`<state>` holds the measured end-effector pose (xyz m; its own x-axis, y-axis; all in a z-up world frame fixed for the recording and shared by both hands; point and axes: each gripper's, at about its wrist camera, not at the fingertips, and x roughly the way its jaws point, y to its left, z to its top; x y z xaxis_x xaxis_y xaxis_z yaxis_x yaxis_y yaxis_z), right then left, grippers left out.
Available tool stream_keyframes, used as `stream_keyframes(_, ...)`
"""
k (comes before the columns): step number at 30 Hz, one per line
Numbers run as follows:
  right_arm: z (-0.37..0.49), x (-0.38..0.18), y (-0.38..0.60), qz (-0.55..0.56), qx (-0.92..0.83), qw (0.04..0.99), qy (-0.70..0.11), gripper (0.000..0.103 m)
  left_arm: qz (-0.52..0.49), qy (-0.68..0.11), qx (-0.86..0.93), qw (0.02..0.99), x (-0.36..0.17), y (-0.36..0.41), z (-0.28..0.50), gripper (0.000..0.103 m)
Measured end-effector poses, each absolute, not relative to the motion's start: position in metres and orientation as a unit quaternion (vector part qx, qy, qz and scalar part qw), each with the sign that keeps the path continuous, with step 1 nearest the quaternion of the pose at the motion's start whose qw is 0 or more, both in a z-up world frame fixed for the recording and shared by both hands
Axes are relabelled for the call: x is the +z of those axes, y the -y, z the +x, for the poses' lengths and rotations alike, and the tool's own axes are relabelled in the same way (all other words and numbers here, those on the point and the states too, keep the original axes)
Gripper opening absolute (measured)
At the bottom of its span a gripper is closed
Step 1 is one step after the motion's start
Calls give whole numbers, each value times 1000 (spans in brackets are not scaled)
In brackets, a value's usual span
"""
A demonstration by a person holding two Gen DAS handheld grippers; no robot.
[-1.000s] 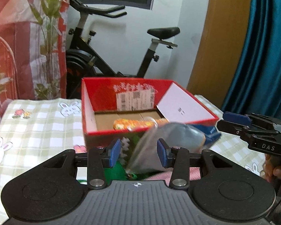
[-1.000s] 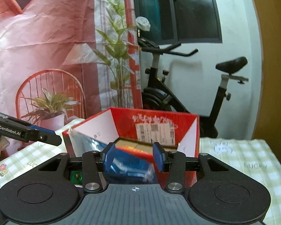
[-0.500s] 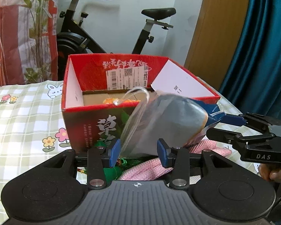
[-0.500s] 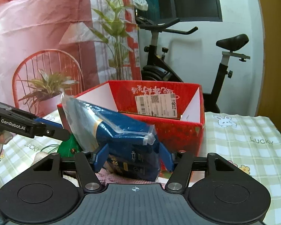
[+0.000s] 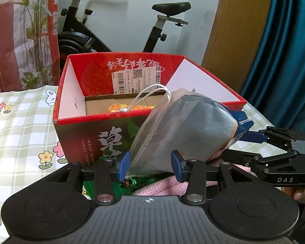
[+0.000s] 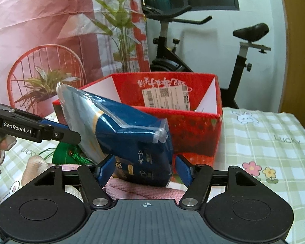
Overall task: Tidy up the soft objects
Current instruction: 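Lower the left tool to the blue-and-white plastic bag and grasp it, then carry the plastic bag with the left tool into the red box and release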
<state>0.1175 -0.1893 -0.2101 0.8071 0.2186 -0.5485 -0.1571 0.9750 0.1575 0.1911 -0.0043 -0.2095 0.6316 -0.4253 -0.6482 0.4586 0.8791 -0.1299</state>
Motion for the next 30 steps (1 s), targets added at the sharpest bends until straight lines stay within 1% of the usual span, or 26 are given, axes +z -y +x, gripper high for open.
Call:
stream_keyframes(6, 126, -219, 191, 68, 99, 945, -304, 62, 34, -356, -246, 901, -215, 12, 197, 47)
stream_keyframes(8, 127, -218, 191, 69, 99, 945, -304, 60, 31, -355, -247, 901, -215, 13, 198, 46)
stream_keyframes(9, 127, -217, 190, 70, 100, 945, -303, 57, 28, -356, -248, 900, -215, 14, 199, 46)
stream_keyframes(10, 126, -216, 190, 71, 100, 946, -301, 52, 25, -357, -251, 899, -214, 13, 199, 40)
stream_keyframes(11, 126, -214, 191, 72, 102, 946, -299, 49, 23, -358, -256, 898, -214, 14, 199, 32)
stream_keyframes(13, 125, -210, 192, 75, 104, 947, -295, 40, 28, -355, -264, 896, -211, 15, 195, 28)
stream_keyframes(15, 123, -205, 194, 78, 107, 948, -290, 33, 30, -347, -266, 899, -208, 15, 191, 23)
stream_keyframes(16, 122, -203, 194, 79, 108, 949, -287, 33, 30, -343, -268, 900, -205, 15, 189, 21)
stream_keyframes(21, 115, -183, 194, 78, 115, 956, -260, 28, 19, -319, -272, 908, -189, 12, 179, 20)
stream_keyframes(30, 114, -124, 202, 75, 131, 971, -187, 27, -8, -263, -279, 923, -142, 7, 169, 20)
